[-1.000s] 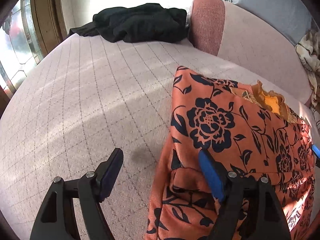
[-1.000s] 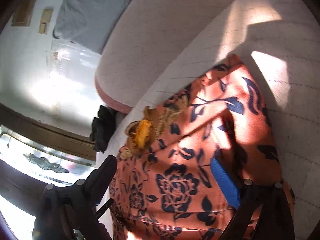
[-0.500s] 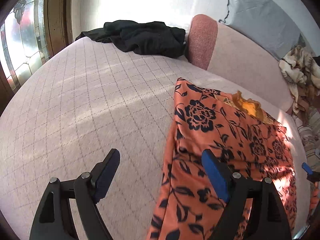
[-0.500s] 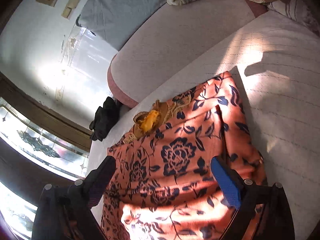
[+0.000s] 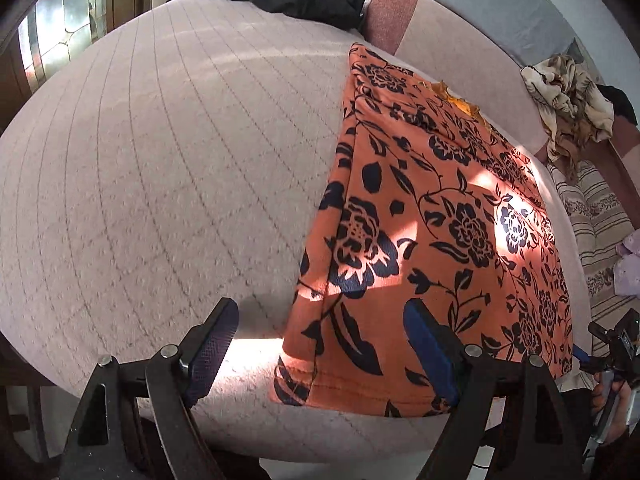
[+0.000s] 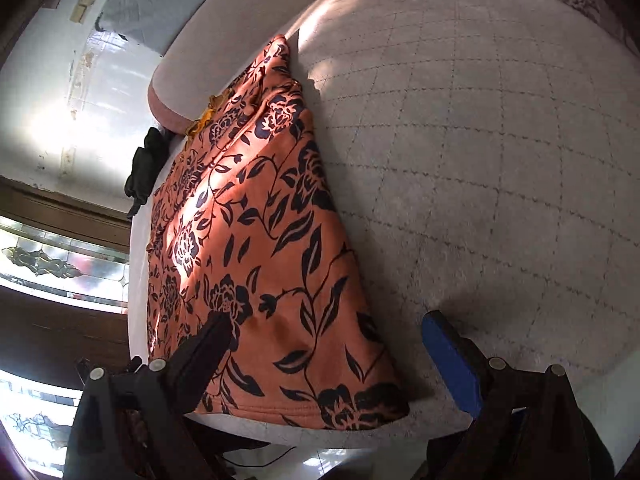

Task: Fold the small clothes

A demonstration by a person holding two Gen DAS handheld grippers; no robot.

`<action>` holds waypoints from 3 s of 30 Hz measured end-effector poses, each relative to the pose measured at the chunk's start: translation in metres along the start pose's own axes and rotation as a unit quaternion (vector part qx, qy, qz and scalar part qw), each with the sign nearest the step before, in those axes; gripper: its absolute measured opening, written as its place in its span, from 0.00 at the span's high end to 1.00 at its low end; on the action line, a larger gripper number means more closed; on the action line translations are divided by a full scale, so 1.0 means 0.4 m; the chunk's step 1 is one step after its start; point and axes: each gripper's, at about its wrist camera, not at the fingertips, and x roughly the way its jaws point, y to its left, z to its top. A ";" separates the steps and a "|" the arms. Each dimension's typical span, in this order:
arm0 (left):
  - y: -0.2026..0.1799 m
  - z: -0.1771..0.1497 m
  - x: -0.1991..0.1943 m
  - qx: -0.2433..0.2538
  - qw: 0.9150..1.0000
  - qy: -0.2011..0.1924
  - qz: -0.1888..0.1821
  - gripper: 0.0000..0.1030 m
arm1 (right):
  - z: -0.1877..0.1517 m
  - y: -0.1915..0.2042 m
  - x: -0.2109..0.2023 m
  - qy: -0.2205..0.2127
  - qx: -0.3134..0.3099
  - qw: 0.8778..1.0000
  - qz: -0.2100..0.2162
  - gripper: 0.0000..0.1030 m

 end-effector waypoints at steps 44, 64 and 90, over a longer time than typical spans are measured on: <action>-0.038 -0.024 -0.007 -0.002 0.999 0.005 0.036 0.90 | -0.049 0.018 -0.026 -0.007 0.001 1.000 -0.021 0.89; -0.060 -0.017 -0.058 0.012 0.998 -0.063 0.017 0.90 | -0.062 0.023 -0.004 0.000 0.016 1.000 -0.017 0.75; -0.071 -0.037 0.009 0.034 0.998 -0.012 0.046 0.85 | -0.068 0.068 0.042 0.019 -0.021 0.999 -0.016 0.33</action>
